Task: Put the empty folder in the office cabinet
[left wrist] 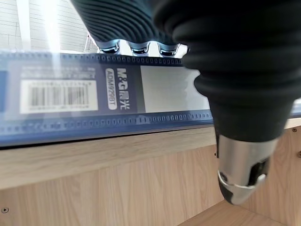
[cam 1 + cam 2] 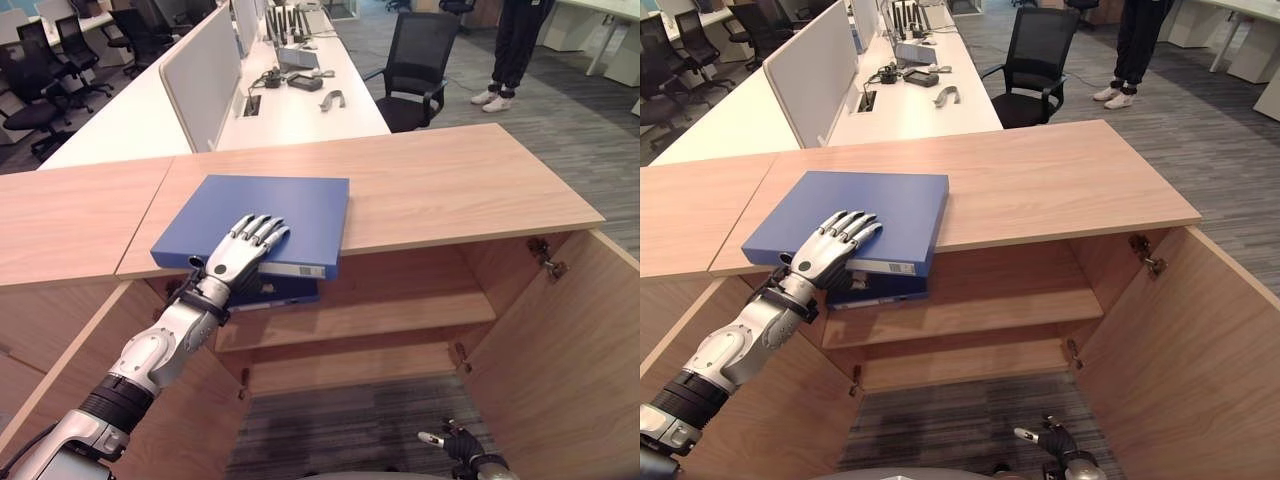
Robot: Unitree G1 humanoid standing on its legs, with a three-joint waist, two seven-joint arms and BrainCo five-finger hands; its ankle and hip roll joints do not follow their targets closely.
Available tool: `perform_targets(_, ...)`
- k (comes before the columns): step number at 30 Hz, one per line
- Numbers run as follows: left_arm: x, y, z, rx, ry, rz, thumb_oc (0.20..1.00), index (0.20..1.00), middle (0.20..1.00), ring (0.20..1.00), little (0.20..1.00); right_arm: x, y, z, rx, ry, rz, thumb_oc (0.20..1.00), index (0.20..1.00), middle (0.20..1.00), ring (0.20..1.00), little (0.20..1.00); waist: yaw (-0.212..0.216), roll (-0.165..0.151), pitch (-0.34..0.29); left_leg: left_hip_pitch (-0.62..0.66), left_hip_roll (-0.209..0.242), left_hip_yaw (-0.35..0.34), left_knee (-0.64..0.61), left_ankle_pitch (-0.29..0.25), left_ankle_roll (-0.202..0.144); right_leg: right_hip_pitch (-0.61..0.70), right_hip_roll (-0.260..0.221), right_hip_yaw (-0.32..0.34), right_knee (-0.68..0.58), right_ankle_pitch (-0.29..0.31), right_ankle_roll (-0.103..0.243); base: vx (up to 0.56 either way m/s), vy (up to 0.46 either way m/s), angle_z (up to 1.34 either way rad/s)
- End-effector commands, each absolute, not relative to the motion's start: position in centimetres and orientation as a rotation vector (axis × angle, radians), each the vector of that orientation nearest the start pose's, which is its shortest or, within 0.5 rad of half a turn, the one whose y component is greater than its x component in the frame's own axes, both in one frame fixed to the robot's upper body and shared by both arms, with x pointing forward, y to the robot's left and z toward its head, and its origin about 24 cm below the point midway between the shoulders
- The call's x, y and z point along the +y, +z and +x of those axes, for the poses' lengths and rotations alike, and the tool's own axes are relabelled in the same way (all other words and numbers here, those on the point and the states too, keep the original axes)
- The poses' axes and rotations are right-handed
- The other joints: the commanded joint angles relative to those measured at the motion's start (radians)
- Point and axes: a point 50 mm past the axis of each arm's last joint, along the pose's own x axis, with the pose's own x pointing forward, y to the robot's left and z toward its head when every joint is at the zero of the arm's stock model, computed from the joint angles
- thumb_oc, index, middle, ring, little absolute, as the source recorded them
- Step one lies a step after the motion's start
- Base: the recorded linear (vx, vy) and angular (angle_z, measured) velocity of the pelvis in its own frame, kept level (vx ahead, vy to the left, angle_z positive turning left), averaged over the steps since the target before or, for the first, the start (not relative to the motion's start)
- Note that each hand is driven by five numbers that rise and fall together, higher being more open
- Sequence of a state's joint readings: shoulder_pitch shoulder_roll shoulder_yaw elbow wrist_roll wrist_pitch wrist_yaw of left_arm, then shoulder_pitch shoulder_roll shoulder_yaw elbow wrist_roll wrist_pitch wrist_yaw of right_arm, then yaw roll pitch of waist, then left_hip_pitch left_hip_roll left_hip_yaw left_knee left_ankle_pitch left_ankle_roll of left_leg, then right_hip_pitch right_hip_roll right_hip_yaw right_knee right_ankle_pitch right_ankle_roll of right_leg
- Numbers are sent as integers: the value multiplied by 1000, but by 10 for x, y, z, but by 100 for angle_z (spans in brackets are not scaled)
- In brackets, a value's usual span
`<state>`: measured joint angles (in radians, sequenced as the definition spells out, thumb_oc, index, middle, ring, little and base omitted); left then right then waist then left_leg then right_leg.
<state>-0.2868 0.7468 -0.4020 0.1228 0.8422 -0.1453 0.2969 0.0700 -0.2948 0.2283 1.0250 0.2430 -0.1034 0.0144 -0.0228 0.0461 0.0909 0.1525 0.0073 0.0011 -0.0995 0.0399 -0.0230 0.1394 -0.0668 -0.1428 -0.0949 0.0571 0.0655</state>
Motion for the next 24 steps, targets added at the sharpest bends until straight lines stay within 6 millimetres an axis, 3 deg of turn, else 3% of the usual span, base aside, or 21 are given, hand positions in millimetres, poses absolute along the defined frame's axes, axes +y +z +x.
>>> perform_targets(1,189,140,317,-626,-41,1590,1000,1000,1000,1000,1000,-240,-136,139,918,-91,-168,1000,1000,1000,1000,1000,-10,-7,34,21,37,29,12,-66,-54,48,3,12,25,-110,66,0,-8,-4)
perform_targets(7,190,137,317,-613,-43,1582,1000,1000,1000,1000,1000,-240,-136,139,917,-106,-156,1000,1000,1000,1000,1000,-13,-7,34,22,39,33,12,-66,-55,49,3,13,25,-110,66,1,-3,-1)
perform_targets(8,190,137,317,-612,-43,1580,711,711,711,711,711,-240,-136,139,916,-108,-153,1000,1000,1000,1000,1000,-13,-8,34,21,39,35,12,-66,-55,49,3,13,25,-110,66,0,0,0)
perform_targets(9,190,137,317,-610,-42,1579,539,539,539,539,539,-240,-136,138,917,-109,-153,1000,1000,1000,1000,1000,-13,-8,33,21,39,34,12,-66,-55,48,4,13,25,-110,66,0,0,0)
perform_targets(10,190,137,317,-610,-42,1579,313,313,313,313,313,-240,-136,138,917,-109,-153,1000,1000,1000,1000,1000,-13,-8,33,21,39,34,12,-66,-55,48,4,13,25,-110,66,0,0,0)
perform_targets(11,191,137,317,-605,-41,1573,200,200,200,200,200,-240,-136,139,918,-111,-150,1000,1000,1000,1000,1000,-13,-8,34,20,40,35,12,-65,-56,48,4,14,24,-110,66,0,0,0)
perform_targets(24,193,138,316,-594,-19,1530,200,200,200,200,200,-238,-139,136,932,-144,-102,1000,1000,1000,1000,1000,-14,-9,32,21,43,46,12,-64,-57,47,5,16,25,-108,66,-3,-1,-3)
